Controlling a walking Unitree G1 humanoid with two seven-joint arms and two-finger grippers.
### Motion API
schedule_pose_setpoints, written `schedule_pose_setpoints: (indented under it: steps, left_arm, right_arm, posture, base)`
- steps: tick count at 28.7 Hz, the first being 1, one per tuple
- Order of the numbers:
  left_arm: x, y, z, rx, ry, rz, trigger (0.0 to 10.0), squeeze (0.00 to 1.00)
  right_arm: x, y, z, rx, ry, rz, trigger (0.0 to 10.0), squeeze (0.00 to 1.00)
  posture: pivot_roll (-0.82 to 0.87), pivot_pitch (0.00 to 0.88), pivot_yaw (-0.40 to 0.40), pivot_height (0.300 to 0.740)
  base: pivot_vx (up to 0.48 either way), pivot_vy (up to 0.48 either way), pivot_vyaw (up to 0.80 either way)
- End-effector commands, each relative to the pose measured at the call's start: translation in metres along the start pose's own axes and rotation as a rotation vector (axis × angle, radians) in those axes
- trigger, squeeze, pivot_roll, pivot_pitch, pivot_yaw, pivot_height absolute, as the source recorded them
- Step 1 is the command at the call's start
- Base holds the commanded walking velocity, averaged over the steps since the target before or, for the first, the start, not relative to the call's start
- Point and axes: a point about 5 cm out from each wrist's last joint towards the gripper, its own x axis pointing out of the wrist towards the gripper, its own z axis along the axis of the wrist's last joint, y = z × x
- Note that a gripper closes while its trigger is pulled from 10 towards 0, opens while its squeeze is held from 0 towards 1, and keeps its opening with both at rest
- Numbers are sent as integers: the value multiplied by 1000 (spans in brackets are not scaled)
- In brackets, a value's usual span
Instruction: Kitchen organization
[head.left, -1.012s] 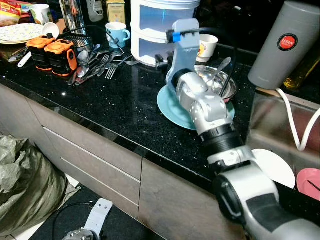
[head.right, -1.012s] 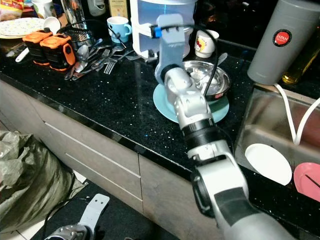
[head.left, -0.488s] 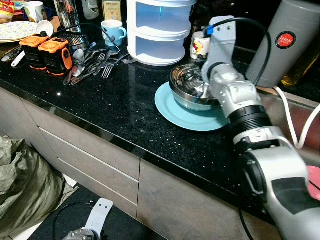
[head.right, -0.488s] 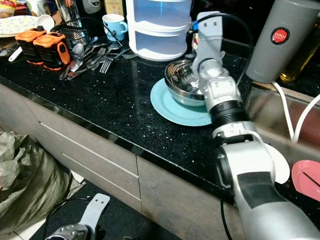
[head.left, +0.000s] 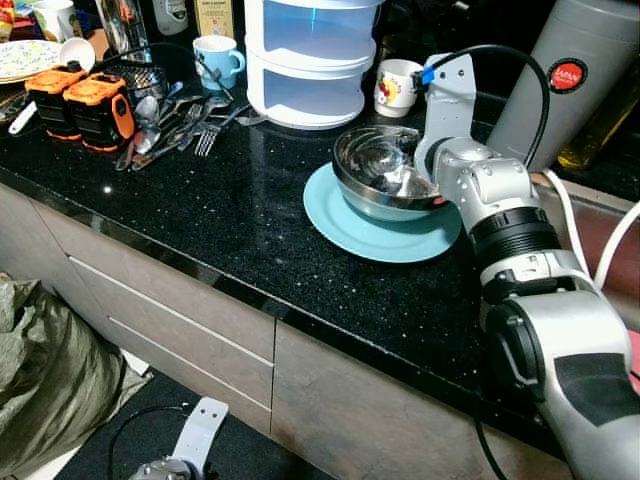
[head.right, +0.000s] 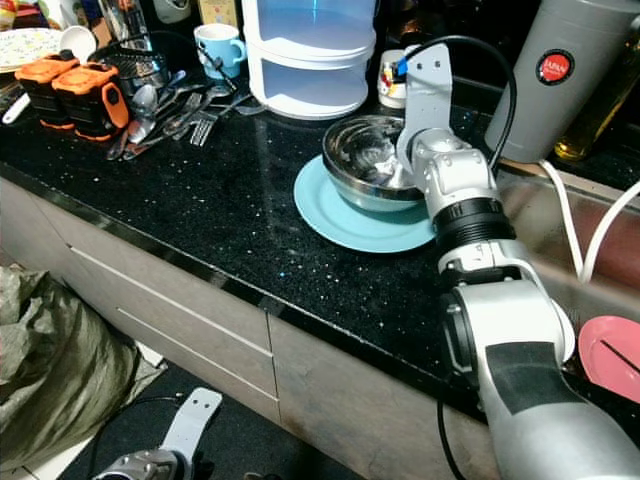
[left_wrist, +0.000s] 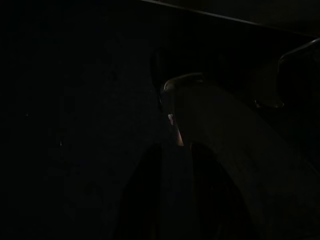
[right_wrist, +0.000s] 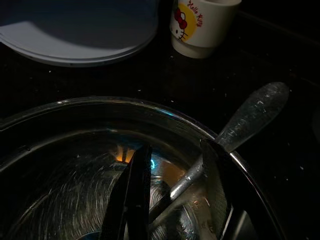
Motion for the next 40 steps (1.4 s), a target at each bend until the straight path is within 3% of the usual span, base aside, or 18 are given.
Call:
schedule_pose_setpoints:
  steps: [1,7,11,12,13,14,17,18,19,20,29,40]
  left_arm:
    - [1,-3,-5,-18,12,-12,10000,0]
    - [1,-3,-4,-16,11,-11,10000,0]
    - [1,-3,-4,-15,11,-11,10000,0]
    - [1,-3,-4,-14,11,-11,10000,0]
    - [1,-3,-4,-14,11,-11,10000,0]
    - [1,-3,-4,-13,12,-11,10000,0]
    - [1,-3,-4,-13,12,-12,10000,0]
    - [1,-3,-4,-13,12,-13,10000,0]
    - [1,-3,-4,-13,12,-13,10000,0]
    - [1,-3,-4,-13,12,-13,10000,0]
    - [1,-3,-4,-13,12,-13,10000,0]
    - [2,-5,-4,-15,10,-14,10000,0]
  right_arm:
    - [-2,-4,6,-7,-6,-8,10000,0]
    - [-8,-11,14,17,-14,-8,10000,0]
    - [-11,-12,15,119,5,41,10000,0]
    - [-12,-13,14,140,13,49,10000,502]
    - [-12,-13,14,140,13,49,10000,502]
    - [-14,-13,12,166,26,60,10000,824]
    - [-17,-12,5,186,69,91,10000,792]
    - [-18,-8,2,188,88,112,10000,502]
    - [-19,-6,-1,190,100,125,10000,502]
    - [-21,-2,-3,198,113,146,10000,0]
    - [-25,4,-7,210,137,168,10000,0]
    - [-22,25,-15,248,155,188,10000,0]
  posture:
    - [44,140,-78,740]
    - [41,138,-77,740]
    - [36,139,-77,740]
    - [36,139,-77,740]
    - [36,139,-77,740]
    - [36,139,-77,740]
    - [31,141,-80,740]
    - [28,141,-81,740]
    - [28,141,-81,740]
    - [26,141,-83,740]
    - [27,135,-84,740]
    - [34,134,-94,740]
  base:
    - [0,0,0]
    - [0,0,0]
    - [0,0,0]
    - [0,0,0]
    - [0,0,0]
    - [0,0,0]
    - [0,0,0]
    - [0,0,0]
    - [0,0,0]
    - [0,0,0]
    - [0,0,0]
    - [0,0,0]
